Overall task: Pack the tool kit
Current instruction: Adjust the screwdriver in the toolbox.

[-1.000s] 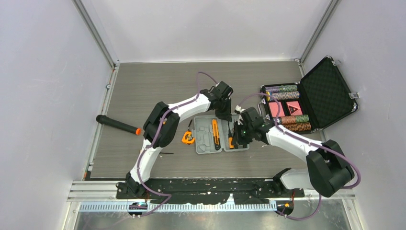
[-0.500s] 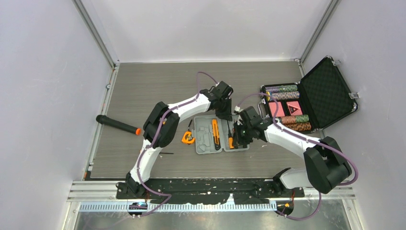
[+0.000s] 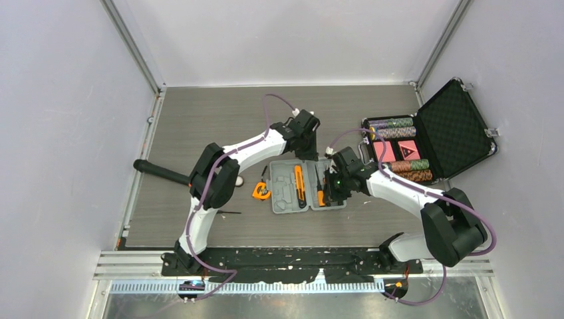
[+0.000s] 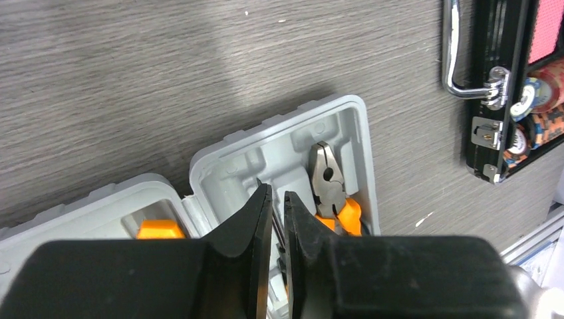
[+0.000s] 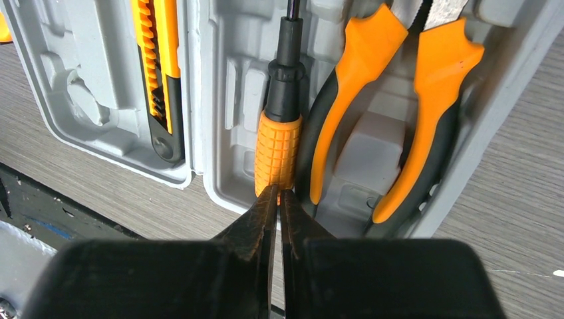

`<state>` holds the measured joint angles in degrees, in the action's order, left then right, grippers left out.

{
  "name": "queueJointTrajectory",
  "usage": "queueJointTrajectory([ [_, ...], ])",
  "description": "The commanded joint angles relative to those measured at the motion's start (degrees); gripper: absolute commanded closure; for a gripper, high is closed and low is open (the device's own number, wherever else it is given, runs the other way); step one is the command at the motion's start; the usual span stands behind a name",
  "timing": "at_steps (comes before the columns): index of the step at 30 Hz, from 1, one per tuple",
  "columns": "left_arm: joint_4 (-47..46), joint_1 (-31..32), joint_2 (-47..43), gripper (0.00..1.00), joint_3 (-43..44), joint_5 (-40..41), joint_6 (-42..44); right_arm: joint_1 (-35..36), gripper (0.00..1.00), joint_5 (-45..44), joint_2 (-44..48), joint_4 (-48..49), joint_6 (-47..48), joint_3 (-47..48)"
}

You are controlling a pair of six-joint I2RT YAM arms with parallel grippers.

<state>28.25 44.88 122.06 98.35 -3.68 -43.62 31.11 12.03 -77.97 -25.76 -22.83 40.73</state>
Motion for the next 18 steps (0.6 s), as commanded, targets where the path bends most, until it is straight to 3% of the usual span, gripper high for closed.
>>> queueJointTrajectory([
  [1,-0.53,-0.01,2.44,0.87,2.26,-1.44,-1.03,0.35,0.89,-1.15,-0.76,-1.10,0.27,1.22],
  [13,0.11,0.50,5.38,0.89,3.04,-3.09,-1.99,0.35,0.89,-0.96,-1.02,-0.84,0.10,1.30],
  [18,1.29,0.91,7.05,1.00,3.43,-3.20,-1.98,0.40,0.91,-0.98,-1.76,-1.19,0.13,1.28],
])
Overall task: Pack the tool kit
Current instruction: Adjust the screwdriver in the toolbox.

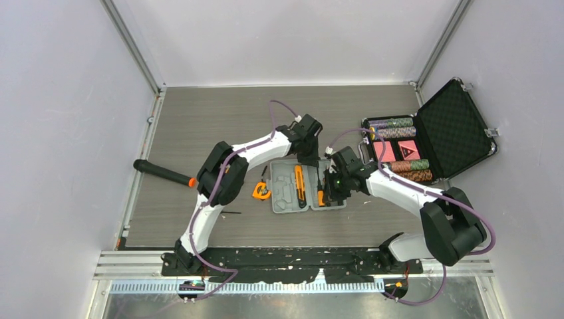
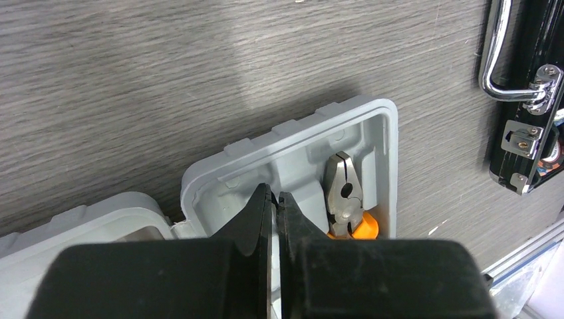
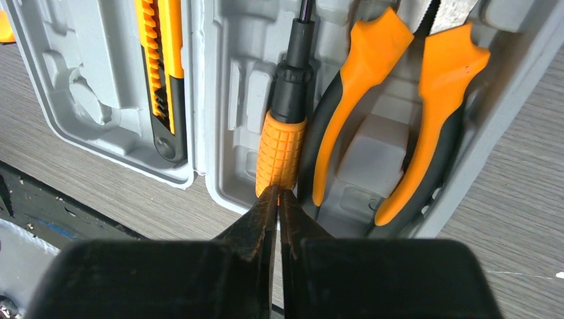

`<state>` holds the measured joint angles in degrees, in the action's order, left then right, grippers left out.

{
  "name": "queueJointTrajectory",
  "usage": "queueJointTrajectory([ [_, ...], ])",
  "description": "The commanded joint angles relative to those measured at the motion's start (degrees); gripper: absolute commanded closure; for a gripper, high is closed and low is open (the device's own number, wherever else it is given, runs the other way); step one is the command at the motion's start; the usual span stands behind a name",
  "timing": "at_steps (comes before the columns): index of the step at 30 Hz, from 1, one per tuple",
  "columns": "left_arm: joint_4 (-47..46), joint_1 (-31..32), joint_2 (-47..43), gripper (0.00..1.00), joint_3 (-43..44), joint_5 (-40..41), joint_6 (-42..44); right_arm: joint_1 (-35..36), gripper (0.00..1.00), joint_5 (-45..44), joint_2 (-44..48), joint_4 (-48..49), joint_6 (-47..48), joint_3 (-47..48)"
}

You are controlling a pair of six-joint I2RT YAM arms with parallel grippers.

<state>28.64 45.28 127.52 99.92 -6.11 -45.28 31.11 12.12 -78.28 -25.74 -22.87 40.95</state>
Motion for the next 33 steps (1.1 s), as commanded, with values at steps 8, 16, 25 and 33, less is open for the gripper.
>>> queueJointTrajectory([
  [8,4.62,1.17,1.83,1.00,3.19,1.78,0.64,1.00,0.95,-3.62,-5.54,-5.32,1.45,2.20],
  [16,10.66,2.96,3.51,1.00,2.63,0.54,-0.93,2.38,0.95,-7.10,-6.56,-7.54,0.84,2.88],
  [25,15.27,6.21,5.37,1.00,-0.22,1.40,-2.90,6.46,0.95,-9.20,-8.37,-5.97,0.68,0.86],
  [33,16.17,5.52,7.03,1.00,-1.59,0.43,-4.91,9.76,0.95,-13.81,-9.78,-8.37,0.22,4.12],
])
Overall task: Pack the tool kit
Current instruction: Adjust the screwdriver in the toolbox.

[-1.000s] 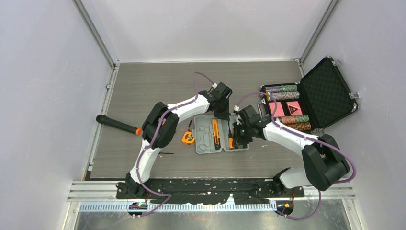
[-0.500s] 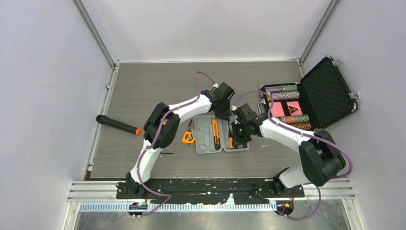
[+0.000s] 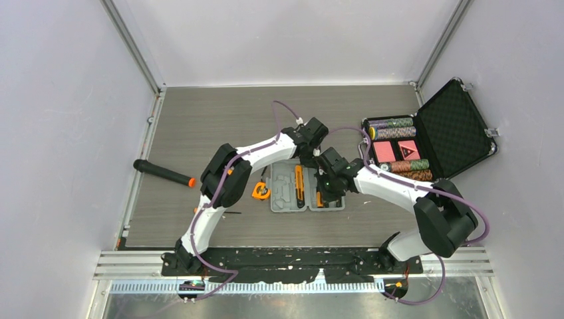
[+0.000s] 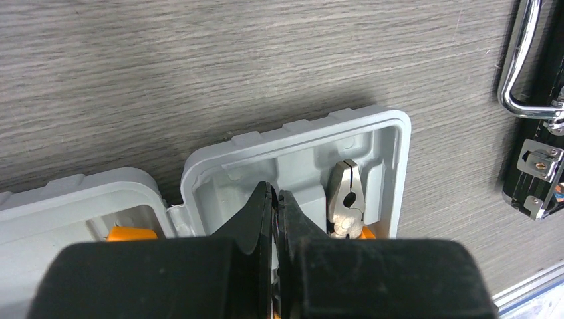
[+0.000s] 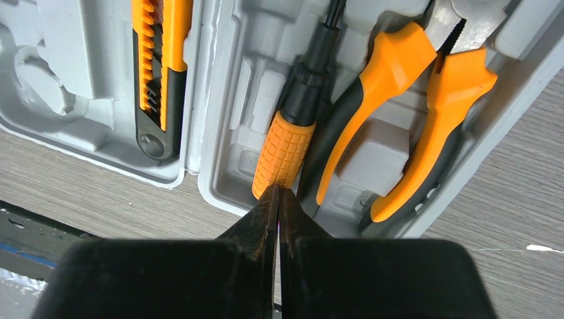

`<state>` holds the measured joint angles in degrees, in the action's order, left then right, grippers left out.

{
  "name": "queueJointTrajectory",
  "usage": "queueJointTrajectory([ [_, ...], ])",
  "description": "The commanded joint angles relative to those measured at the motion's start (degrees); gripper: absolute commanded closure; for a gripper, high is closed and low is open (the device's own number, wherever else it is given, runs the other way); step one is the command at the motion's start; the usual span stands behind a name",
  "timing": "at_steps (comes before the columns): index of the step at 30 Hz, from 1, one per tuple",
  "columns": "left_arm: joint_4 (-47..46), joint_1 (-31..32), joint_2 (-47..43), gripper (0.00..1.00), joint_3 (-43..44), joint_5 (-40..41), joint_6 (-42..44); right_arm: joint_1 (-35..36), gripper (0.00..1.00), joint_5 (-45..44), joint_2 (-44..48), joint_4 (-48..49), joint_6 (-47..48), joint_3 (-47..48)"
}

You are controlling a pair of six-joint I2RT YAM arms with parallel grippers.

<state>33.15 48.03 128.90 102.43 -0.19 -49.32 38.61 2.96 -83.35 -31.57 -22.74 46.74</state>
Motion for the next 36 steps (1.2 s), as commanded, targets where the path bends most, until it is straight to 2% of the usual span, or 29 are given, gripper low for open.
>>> queueJointTrajectory([
  [1,11.53,2.51,6.00,1.00,-4.18,-6.10,-1.00,2.44,0.95,-4.72,-4.36,-2.53,-0.13,-0.89],
  [9,9.96,2.07,5.37,1.00,-5.42,-6.56,-1.11,1.46,0.95,-7.14,-3.64,-1.63,0.33,0.28],
  [15,4.08,2.07,-1.73,1.00,-6.94,-6.33,0.65,0.24,0.95,-3.90,-0.42,-0.82,0.30,-0.11],
  [20,1.91,1.99,-5.30,0.93,-5.77,-5.86,0.97,-0.02,0.91,-3.75,3.00,-0.74,-0.65,0.52],
  [30,0.23,0.88,-8.65,0.76,-5.48,-5.63,0.37,-1.30,0.59,-4.40,7.27,-0.06,-2.44,0.51],
  [36,-0.88,-0.81,-13.02,0.69,-6.77,-4.35,0.21,-2.50,0.56,-3.98,10.44,-0.41,-2.35,2.21],
])
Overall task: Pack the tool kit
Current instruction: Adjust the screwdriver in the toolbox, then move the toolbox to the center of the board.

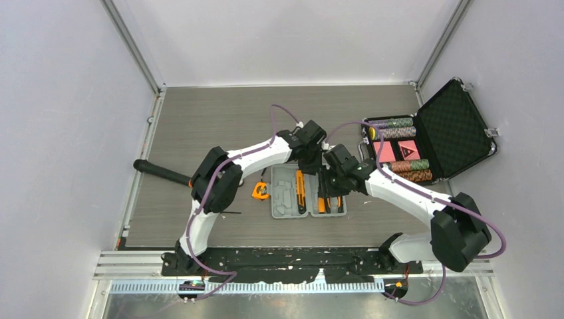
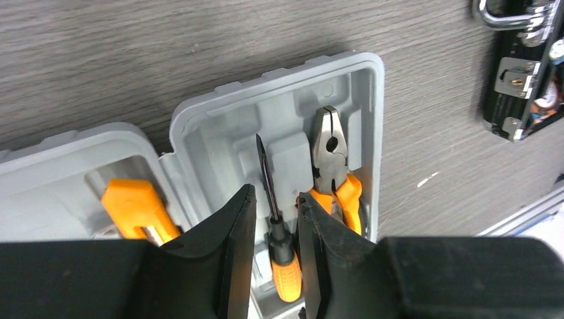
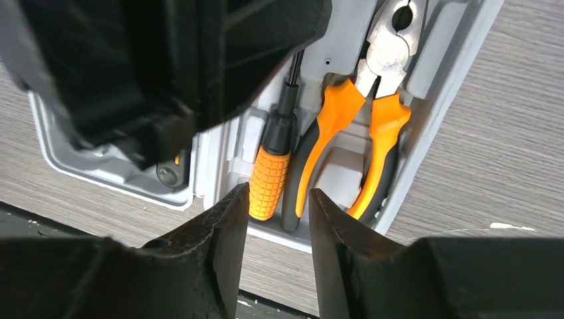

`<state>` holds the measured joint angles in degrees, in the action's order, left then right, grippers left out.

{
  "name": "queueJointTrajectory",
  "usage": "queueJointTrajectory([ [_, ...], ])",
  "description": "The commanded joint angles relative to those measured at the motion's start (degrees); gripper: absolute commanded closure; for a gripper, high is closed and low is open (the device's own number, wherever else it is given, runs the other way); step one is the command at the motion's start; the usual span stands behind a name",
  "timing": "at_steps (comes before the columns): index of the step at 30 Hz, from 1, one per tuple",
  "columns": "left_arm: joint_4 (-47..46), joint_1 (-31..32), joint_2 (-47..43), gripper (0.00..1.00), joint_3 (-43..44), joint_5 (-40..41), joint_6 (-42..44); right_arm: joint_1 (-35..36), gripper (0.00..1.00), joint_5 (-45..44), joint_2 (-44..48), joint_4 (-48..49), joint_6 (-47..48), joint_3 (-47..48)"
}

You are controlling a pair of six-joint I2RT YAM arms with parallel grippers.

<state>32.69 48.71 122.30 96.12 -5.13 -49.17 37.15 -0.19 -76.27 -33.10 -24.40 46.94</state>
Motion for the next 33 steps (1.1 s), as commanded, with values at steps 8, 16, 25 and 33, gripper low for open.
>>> queueJointTrajectory([
  [8,-3.38,-2.23,-18.82,0.70,-10.99,6.41,3.64,-9.21,0.67,4.65,4.20,3.79,1.88,2.86],
  [16,-9.23,4.70,-25.18,0.79,-21.37,4.52,8.38,-13.49,0.73,14.44,-4.91,11.40,2.23,8.32],
  [25,-7.98,11.15,-19.83,0.91,-18.73,-2.01,13.10,-14.29,0.78,15.22,-16.41,12.79,3.12,13.88],
  [33,3.26,11.07,-16.00,0.93,-13.58,0.78,14.77,-14.85,0.80,15.40,-16.07,11.85,3.41,11.49],
])
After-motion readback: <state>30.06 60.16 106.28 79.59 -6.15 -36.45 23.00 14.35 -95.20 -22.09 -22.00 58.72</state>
